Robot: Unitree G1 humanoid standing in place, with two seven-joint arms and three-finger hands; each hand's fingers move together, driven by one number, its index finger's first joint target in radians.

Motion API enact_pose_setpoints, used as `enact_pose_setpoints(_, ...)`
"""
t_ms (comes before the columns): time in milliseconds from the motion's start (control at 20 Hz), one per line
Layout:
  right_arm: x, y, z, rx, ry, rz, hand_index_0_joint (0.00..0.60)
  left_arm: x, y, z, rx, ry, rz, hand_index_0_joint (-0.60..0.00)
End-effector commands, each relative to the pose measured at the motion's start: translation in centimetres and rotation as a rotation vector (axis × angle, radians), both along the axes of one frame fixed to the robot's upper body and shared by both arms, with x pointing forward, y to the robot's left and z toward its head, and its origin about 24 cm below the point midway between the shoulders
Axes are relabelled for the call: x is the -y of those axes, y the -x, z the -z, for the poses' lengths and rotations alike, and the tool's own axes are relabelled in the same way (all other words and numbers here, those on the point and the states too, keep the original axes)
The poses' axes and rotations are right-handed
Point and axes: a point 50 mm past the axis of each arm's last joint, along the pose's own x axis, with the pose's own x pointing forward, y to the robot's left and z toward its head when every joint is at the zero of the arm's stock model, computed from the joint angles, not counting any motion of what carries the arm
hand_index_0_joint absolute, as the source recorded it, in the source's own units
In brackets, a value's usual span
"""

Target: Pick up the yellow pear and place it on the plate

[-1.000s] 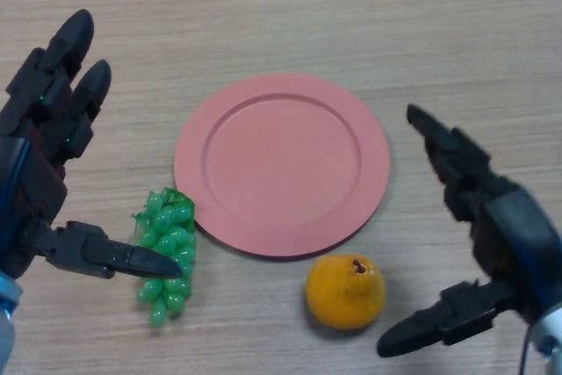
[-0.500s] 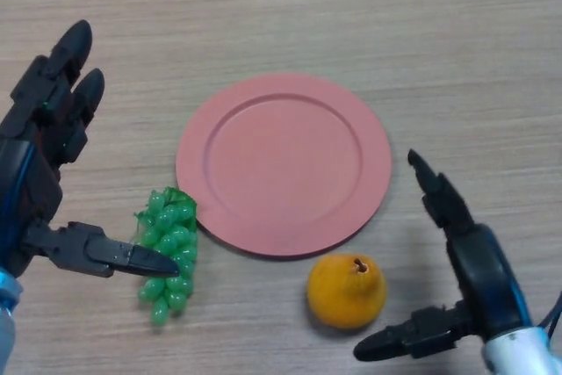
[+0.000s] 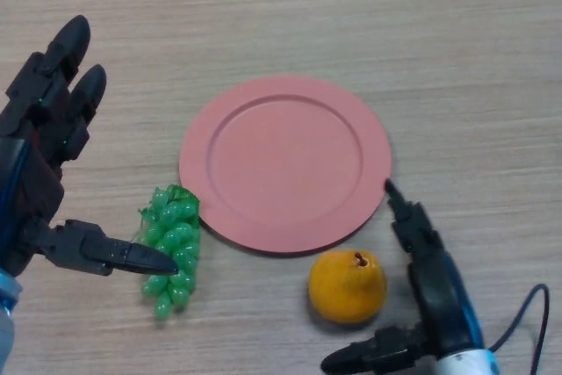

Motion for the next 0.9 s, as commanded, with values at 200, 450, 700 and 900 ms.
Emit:
enact_pose_setpoints(200, -1.1, -0.3, -2.2, 0.123, -0.102, 0.008, 0.000, -1.2, 1.4, -3.4, 0.218, -0.027, -0.023, 0.000)
enact_pose_setpoints(450, -0.4, -0.4, -1.9, 0.020, -0.162, 0.078, 0.500, -1.2, 1.2, -3.4, 0.214, -0.029, -0.026, 0.000)
enact_pose_setpoints(700, 0.6, -1.2, -2.3, 0.034, -0.192, 0.147, 0.600, -1.0, 0.9, -3.3, 0.215, -0.025, -0.025, 0.000)
enact_pose_setpoints(900, 1.2, -1.7, -2.9, 0.041, -0.200, 0.180, 0.600, -1.0, 0.9, -2.9, 0.213, -0.023, -0.032, 0.000)
